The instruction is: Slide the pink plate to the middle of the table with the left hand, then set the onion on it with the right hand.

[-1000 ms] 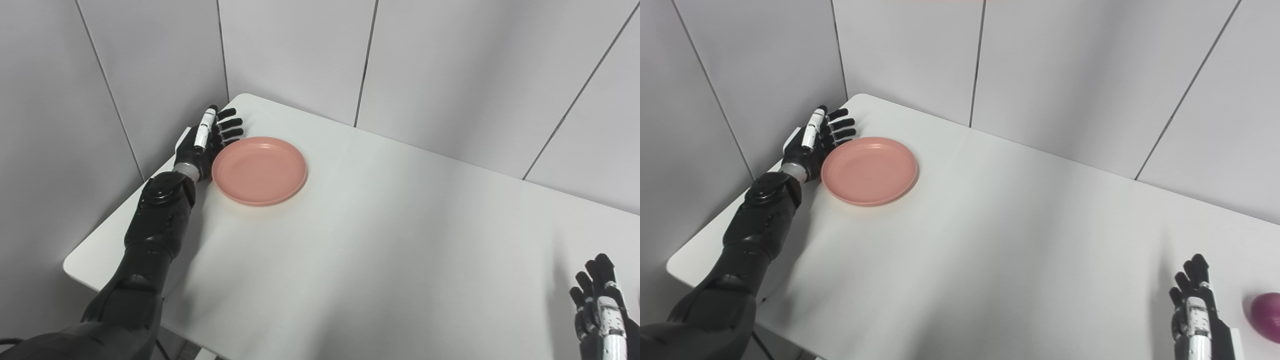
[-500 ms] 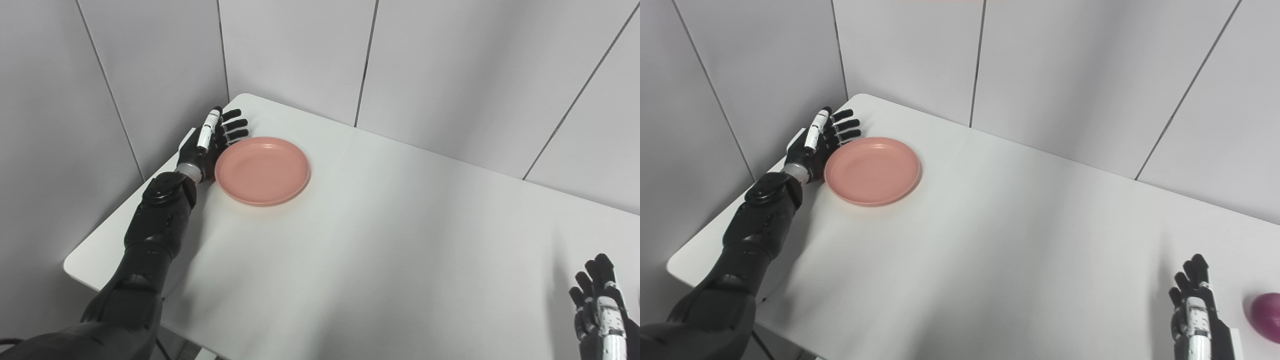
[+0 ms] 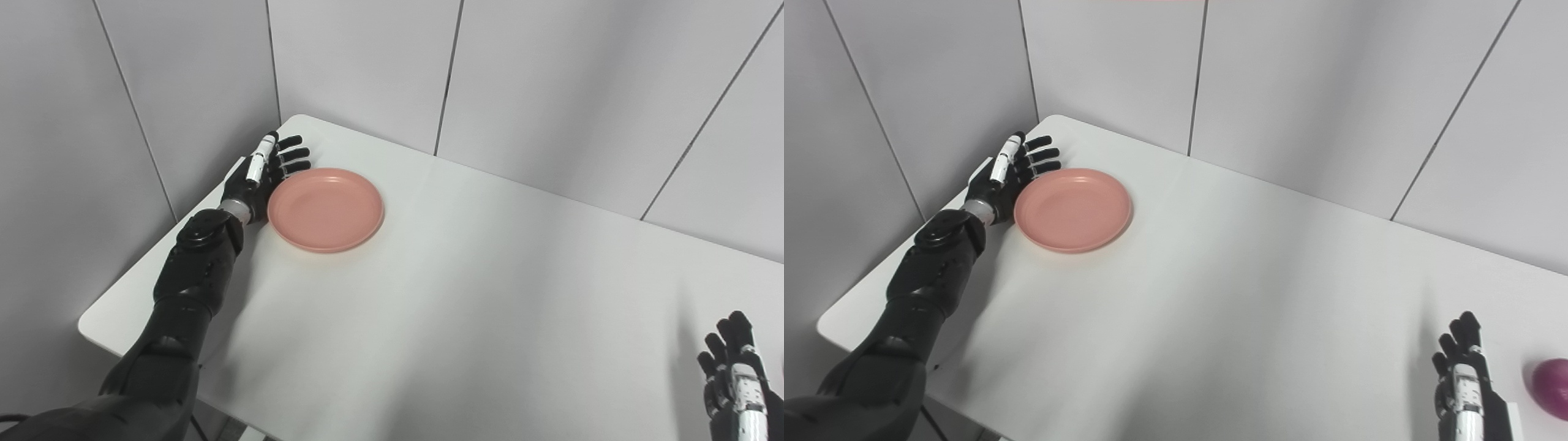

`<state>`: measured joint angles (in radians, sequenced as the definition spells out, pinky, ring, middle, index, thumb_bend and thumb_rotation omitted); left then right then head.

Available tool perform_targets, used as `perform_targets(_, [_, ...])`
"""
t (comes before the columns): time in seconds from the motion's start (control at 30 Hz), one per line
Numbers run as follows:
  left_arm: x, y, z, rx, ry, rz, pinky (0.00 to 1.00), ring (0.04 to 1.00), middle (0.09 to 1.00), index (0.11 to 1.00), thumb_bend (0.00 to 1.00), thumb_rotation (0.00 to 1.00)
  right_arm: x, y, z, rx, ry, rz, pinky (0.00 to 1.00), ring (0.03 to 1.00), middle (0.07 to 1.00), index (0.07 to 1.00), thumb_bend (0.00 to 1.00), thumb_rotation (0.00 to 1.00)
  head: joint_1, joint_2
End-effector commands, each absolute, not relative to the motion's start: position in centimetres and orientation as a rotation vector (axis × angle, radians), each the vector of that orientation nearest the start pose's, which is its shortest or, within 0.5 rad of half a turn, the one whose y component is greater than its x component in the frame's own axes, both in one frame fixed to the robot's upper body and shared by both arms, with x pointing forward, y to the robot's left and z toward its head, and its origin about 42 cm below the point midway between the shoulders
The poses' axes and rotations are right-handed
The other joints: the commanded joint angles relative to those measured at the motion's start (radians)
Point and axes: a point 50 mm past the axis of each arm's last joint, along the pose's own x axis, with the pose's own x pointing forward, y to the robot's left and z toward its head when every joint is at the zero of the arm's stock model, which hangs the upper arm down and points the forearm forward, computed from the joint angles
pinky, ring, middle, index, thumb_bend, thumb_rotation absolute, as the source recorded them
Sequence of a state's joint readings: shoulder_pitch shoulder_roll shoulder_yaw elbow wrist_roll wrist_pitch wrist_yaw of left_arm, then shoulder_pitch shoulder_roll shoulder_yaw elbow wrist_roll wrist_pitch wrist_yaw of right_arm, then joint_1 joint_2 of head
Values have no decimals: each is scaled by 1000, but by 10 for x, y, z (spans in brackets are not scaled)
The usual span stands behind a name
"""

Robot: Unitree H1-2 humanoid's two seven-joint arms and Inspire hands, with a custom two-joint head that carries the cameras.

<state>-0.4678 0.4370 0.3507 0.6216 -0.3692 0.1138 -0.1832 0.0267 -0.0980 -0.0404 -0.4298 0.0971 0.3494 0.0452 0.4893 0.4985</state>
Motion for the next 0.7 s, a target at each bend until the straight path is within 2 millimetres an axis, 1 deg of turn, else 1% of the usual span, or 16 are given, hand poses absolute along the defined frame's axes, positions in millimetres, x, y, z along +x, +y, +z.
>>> perform_targets(0.0, [418,441,168,-150,43,188,732,763,771,760,291,1000,263,-240,196,-8,-119,47,1000,1000,1000,1000,0,1000,-2,1])
perform_targets(0.33, [425,430,167,-159,43,158,737,767,771,758,293,1000,263,-239,196,-1,-118,40,1000,1000,1000,1000,0,1000,-8,3])
perform_targets(0.47, [429,426,166,-150,48,150,730,760,766,756,294,1000,264,-241,195,-21,-112,73,1000,1000,1000,1000,0,1000,-11,4])
perform_targets(0.67, [433,418,165,-156,52,126,735,764,772,763,302,1000,264,-242,197,3,-104,85,1000,1000,1000,1000,0,1000,-14,6])
